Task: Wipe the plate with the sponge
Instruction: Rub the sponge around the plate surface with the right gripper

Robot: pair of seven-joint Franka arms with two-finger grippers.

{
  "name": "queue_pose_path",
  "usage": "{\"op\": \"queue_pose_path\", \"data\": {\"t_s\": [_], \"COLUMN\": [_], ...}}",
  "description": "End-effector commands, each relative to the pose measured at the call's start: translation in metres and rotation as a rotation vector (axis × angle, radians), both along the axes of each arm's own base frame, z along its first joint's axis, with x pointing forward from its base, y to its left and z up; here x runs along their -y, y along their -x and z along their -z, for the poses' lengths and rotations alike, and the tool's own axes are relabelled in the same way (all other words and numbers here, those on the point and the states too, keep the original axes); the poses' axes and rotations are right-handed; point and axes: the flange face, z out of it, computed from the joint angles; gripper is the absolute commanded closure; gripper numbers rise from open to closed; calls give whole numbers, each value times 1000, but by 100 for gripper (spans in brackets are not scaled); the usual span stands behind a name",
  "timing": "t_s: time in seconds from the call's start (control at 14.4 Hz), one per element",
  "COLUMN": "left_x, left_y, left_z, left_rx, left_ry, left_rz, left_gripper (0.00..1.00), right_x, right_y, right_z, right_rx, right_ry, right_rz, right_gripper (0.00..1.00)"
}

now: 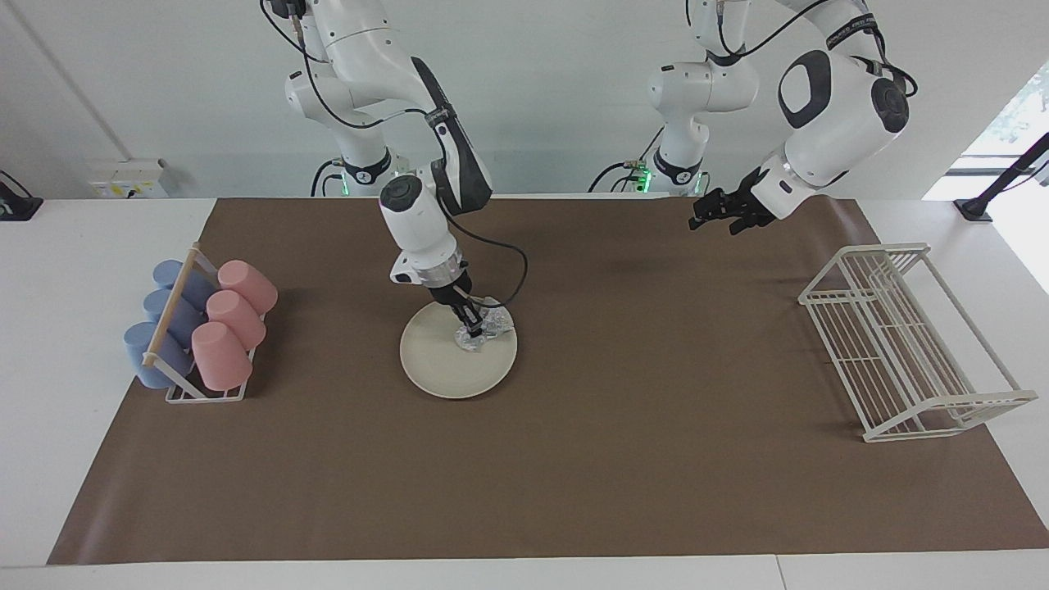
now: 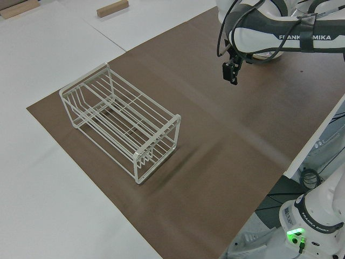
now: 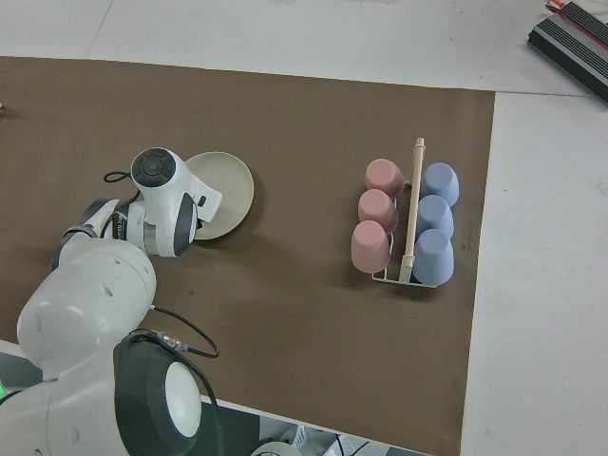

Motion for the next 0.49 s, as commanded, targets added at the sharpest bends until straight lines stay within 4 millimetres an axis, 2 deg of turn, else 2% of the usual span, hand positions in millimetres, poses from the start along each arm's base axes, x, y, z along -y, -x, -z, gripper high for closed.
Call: {"op": "queue_pose_path", "data": {"t_s": [0.0, 0.14, 0.42], "left_x": [1, 1, 1], "left_y": [-2, -2, -2], "left_z": [-1, 0, -1], "left_rx": [5, 0, -5], "left_ry": [-23, -28, -30], "left_rz": [-9, -30, -56], "left_gripper": [0, 0, 0], "right_x": [6, -9, -65], "right_y": [3, -8, -26], "right_z": [17, -5, -72], "right_rx": [-28, -11, -95], "right_ry": [1, -29, -103], "right_rz": [23, 48, 187], "right_gripper": [100, 100, 100]}}
